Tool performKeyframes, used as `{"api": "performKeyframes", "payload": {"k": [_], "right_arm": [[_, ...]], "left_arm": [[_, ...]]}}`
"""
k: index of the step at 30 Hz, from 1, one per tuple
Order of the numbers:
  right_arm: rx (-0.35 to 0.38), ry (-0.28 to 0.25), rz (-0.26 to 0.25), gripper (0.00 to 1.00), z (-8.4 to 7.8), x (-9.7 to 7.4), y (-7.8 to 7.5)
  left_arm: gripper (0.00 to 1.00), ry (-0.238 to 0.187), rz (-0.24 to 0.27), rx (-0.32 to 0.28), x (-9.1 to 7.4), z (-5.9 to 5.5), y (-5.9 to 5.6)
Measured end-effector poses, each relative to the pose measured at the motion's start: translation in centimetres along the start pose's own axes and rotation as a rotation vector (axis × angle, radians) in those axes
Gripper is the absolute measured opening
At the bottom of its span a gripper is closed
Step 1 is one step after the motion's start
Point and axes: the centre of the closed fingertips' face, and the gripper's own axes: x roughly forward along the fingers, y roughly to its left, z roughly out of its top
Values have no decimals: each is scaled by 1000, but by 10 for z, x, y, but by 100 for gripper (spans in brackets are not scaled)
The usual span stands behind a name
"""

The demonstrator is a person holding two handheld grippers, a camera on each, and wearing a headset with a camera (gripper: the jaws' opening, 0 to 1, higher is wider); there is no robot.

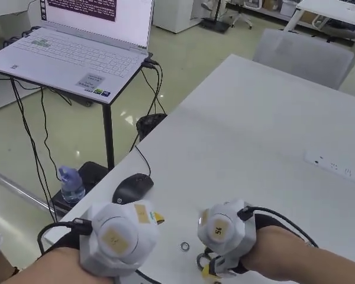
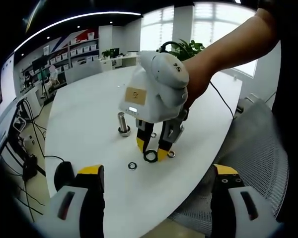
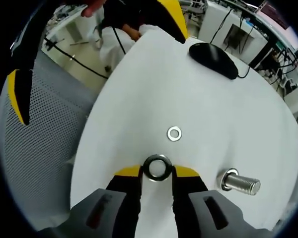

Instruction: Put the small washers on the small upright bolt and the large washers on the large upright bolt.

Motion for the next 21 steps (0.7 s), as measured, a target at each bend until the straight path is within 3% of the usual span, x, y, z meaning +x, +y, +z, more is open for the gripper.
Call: {"api": "performKeyframes", "payload": {"k": [14, 21], "right_arm": [[55, -10, 5, 21, -1, -1, -4], [94, -17, 1, 22, -8, -13, -4]], "left_arm": [[88, -5, -2, 4, 0, 5, 1], [89, -7, -7, 1, 0, 5, 0]]}}
